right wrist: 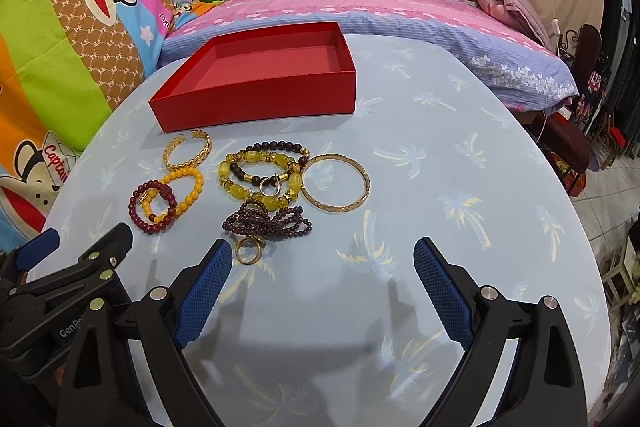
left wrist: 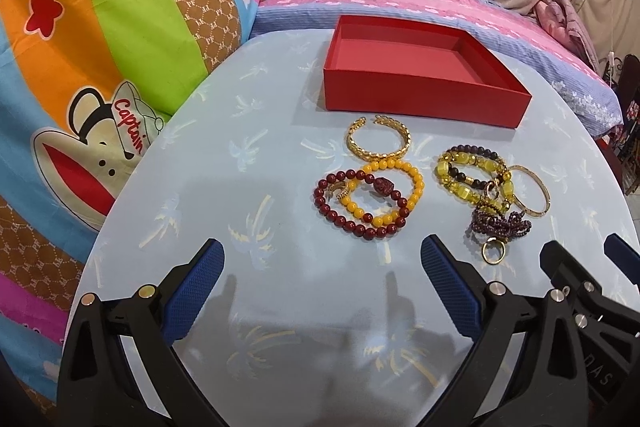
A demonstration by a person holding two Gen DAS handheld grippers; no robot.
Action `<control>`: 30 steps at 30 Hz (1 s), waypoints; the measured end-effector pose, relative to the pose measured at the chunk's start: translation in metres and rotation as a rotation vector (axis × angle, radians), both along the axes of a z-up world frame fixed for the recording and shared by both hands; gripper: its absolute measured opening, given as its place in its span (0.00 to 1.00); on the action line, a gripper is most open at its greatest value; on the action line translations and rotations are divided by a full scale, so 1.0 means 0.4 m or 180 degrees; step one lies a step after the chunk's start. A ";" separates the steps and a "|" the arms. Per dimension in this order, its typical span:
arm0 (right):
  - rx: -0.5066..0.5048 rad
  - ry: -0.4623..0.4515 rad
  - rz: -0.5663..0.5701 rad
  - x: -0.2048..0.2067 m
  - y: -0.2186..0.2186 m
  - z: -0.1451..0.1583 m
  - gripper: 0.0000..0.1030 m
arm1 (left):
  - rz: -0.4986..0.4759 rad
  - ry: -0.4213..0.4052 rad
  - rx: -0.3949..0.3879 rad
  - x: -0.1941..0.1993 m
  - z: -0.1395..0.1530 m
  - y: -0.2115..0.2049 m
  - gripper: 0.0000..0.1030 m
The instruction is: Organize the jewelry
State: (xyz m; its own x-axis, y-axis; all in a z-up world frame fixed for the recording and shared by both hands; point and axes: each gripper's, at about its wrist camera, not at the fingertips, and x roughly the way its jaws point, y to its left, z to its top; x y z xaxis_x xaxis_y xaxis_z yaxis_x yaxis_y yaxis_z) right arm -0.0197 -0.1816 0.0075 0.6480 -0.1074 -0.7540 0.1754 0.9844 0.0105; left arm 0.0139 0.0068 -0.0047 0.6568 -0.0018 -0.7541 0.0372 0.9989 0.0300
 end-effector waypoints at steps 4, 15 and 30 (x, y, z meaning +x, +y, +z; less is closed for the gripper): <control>0.0009 0.0011 -0.0037 0.007 -0.012 -0.007 0.88 | -0.0008 0.0052 -0.0063 0.006 -0.012 0.006 0.92; 0.0074 0.0052 -0.0120 0.047 -0.050 -0.015 0.88 | 0.0133 0.0084 -0.0109 0.065 -0.005 0.037 0.92; 0.0125 0.0157 -0.0138 0.126 -0.077 -0.038 0.88 | -0.0085 0.0153 -0.0141 0.236 -0.018 -0.066 0.92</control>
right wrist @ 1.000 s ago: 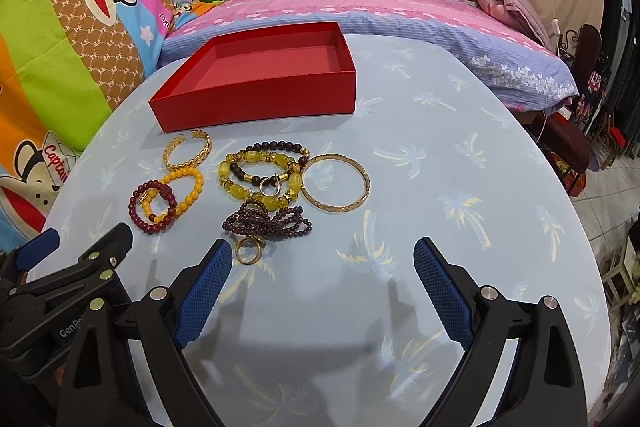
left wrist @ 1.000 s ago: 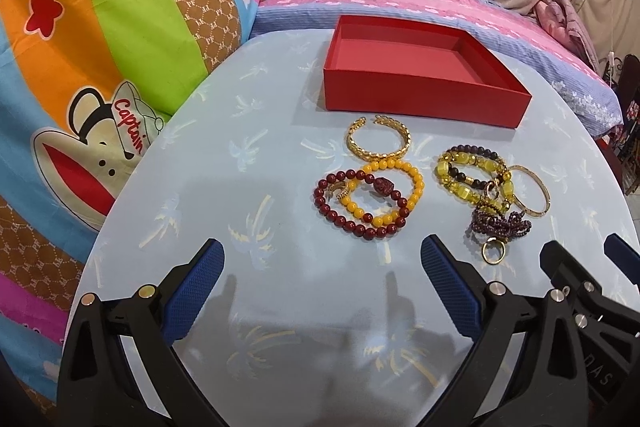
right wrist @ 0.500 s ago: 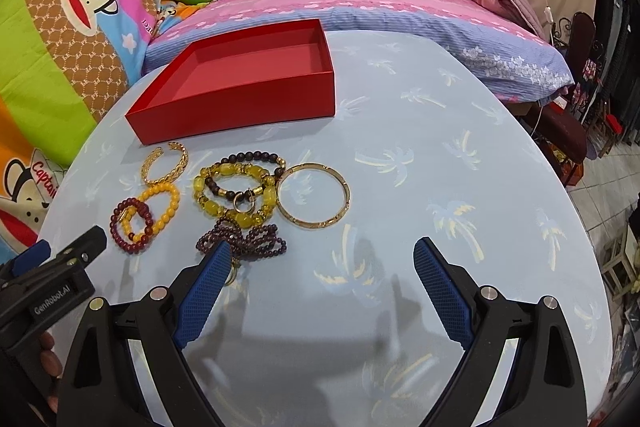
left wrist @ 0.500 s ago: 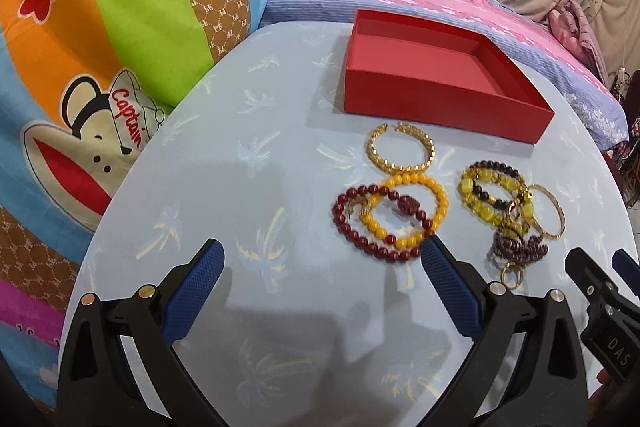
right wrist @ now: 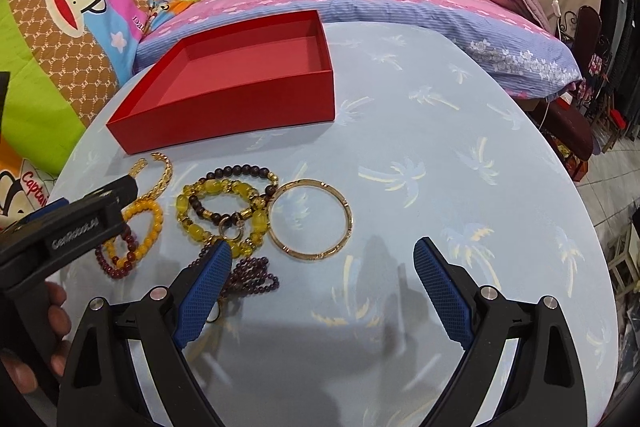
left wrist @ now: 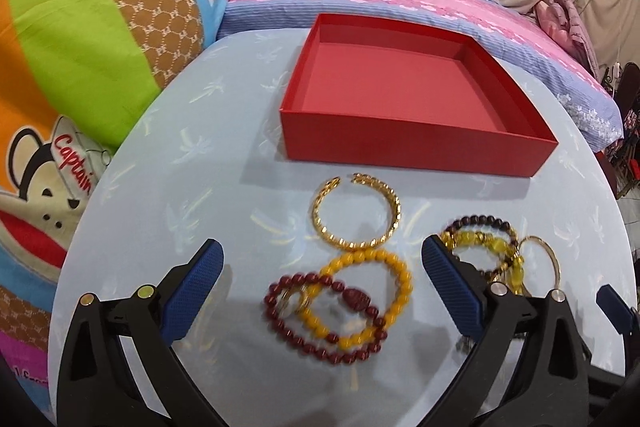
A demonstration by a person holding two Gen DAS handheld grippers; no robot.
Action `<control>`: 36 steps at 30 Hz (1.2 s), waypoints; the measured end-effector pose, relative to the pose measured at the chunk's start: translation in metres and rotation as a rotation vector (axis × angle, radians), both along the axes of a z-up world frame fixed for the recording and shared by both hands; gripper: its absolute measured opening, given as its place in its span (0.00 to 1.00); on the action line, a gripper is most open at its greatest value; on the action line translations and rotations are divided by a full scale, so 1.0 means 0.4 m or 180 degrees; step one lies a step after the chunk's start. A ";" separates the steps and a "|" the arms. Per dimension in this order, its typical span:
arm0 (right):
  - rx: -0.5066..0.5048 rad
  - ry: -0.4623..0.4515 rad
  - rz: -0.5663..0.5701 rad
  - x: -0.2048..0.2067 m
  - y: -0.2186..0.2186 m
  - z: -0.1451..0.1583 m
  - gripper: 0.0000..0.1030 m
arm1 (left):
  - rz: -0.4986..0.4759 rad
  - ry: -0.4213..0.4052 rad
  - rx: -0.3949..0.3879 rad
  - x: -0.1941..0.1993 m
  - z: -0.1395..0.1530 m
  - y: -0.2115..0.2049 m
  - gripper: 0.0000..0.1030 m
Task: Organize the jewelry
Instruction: 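Grasp the twisted gold bangle with the left tool while the right tool grasps the thin gold bangle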
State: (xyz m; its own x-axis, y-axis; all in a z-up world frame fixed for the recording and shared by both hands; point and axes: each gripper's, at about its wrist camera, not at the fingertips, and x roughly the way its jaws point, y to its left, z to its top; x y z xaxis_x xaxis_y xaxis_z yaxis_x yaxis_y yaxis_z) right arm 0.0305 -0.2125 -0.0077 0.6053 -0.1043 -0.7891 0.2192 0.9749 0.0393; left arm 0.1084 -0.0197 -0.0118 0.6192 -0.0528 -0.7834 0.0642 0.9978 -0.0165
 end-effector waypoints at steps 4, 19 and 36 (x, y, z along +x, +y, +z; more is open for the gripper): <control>0.0009 0.0036 -0.0019 0.019 -0.011 -0.009 0.88 | -0.0020 0.0082 0.0059 0.047 -0.029 -0.025 0.92; 0.0056 0.0165 -0.0047 0.057 -0.028 -0.045 0.84 | -0.0179 0.0211 -0.0047 0.069 -0.060 -0.040 0.54; -0.0006 0.0192 0.0035 0.061 -0.026 -0.055 0.69 | -0.0124 0.0250 -0.0081 0.028 -0.057 -0.003 0.54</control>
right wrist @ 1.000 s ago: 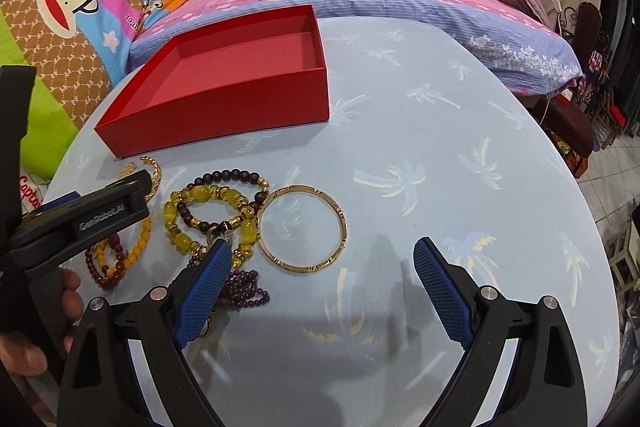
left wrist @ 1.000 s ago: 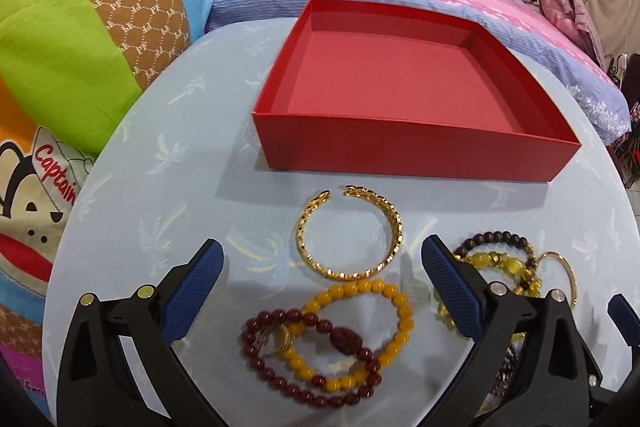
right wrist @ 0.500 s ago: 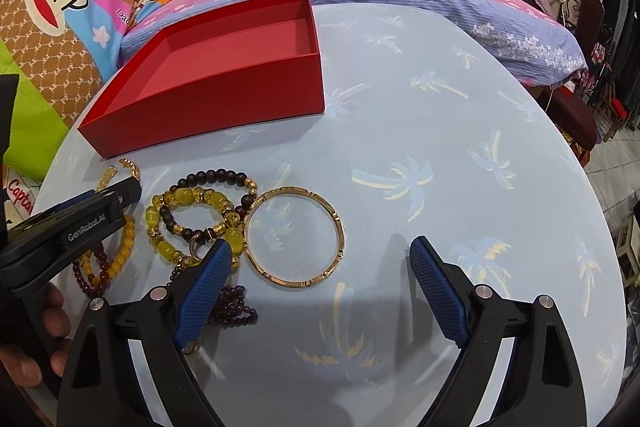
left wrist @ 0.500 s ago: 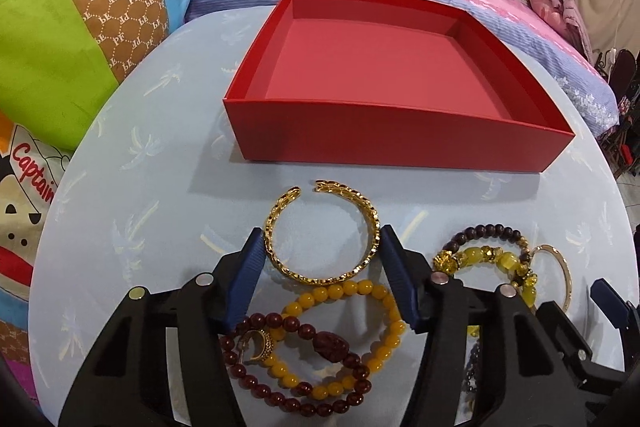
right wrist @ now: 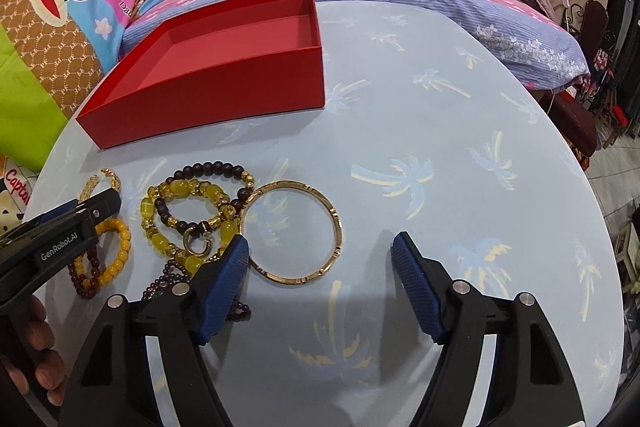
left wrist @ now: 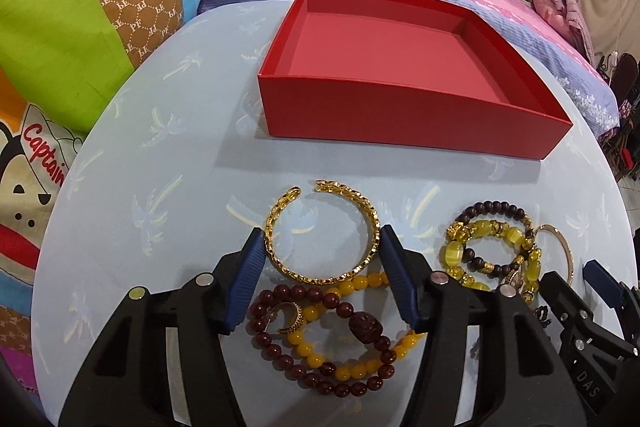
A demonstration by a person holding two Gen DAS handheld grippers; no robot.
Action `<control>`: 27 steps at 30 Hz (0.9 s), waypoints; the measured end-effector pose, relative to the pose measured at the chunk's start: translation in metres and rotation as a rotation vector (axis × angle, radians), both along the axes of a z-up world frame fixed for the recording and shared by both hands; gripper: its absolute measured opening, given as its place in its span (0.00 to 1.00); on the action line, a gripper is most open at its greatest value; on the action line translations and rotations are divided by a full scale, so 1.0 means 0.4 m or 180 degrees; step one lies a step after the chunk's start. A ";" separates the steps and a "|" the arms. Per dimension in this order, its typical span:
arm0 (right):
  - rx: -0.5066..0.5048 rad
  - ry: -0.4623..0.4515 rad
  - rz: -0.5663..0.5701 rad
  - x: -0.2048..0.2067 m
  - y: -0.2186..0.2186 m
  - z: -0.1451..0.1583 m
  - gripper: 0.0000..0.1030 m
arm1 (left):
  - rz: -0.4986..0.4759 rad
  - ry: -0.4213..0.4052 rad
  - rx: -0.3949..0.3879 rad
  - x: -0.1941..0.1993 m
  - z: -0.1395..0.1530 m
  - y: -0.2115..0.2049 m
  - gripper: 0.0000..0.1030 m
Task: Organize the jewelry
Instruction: 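Grasp the twisted gold bangle with the left tool while the right tool grasps the thin gold bangle, then carry both bangles over the red tray and open both tools to release them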
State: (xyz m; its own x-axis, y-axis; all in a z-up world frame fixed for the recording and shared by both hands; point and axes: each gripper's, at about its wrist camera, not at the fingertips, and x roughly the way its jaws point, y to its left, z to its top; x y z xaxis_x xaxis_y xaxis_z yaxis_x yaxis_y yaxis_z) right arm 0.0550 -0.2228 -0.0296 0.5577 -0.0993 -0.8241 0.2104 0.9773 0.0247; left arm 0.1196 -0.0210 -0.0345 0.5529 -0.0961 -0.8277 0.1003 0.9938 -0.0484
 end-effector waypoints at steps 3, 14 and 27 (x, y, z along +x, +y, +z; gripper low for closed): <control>-0.0033 0.0009 0.0064 0.003 0.015 -0.001 0.69 | -0.0004 0.0003 -0.0002 -0.001 0.000 0.001 0.54; -0.0147 -0.0068 0.0133 0.042 0.030 -0.010 0.67 | -0.0021 -0.0020 0.0041 -0.002 -0.003 -0.003 0.54; -0.0003 -0.0122 0.0135 0.031 0.025 0.010 0.54 | -0.0088 -0.0039 -0.0023 -0.018 0.022 -0.013 0.54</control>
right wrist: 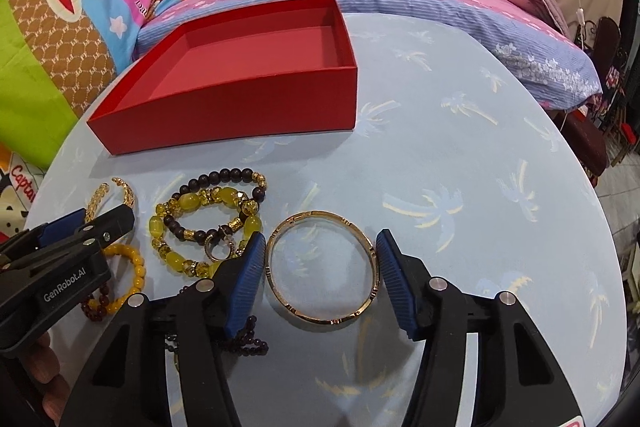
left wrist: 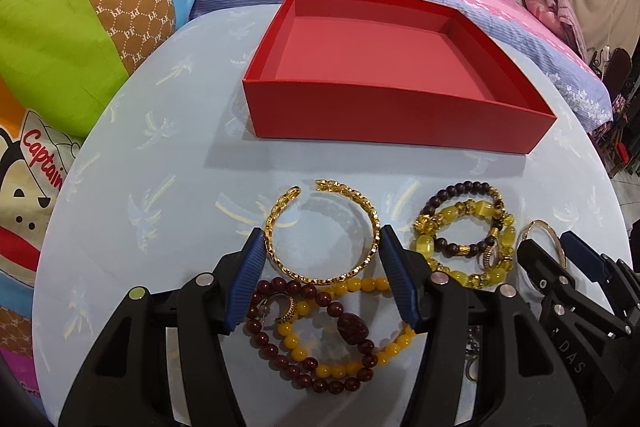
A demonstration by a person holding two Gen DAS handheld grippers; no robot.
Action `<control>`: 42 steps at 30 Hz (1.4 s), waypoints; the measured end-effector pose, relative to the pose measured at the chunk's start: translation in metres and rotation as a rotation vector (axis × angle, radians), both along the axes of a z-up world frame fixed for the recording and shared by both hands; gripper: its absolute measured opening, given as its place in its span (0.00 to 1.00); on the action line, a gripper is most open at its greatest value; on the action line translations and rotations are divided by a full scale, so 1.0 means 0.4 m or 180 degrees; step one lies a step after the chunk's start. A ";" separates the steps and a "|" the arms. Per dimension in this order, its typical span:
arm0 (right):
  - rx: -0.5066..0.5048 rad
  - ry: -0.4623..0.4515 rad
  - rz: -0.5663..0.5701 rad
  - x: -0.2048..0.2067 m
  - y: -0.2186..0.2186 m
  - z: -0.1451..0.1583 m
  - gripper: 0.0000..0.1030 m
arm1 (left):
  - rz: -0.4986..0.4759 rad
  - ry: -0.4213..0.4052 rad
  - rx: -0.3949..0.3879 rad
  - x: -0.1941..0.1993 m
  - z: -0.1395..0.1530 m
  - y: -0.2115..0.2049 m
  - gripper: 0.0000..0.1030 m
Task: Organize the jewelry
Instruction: 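Carry both bangles over the red tray and open both tools to release them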
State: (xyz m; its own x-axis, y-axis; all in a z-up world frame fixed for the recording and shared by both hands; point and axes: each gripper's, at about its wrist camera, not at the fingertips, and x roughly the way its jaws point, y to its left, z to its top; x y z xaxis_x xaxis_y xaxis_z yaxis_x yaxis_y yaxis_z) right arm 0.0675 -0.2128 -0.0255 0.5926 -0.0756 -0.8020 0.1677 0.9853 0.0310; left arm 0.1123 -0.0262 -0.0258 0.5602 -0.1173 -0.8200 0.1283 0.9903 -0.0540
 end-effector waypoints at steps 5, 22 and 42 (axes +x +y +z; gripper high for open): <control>0.0041 -0.0141 -0.0017 -0.009 -0.005 0.049 0.54 | -0.0028 -0.0074 -0.0070 -0.011 0.041 0.004 0.54; 0.0184 -0.0499 0.0274 0.322 -0.023 0.226 0.54 | -0.0217 -0.0464 -0.0077 0.261 0.215 -0.039 0.54; 0.0145 0.0023 0.0241 0.703 -0.068 0.101 0.54 | -0.0324 -0.0047 0.0052 0.648 0.087 -0.140 0.54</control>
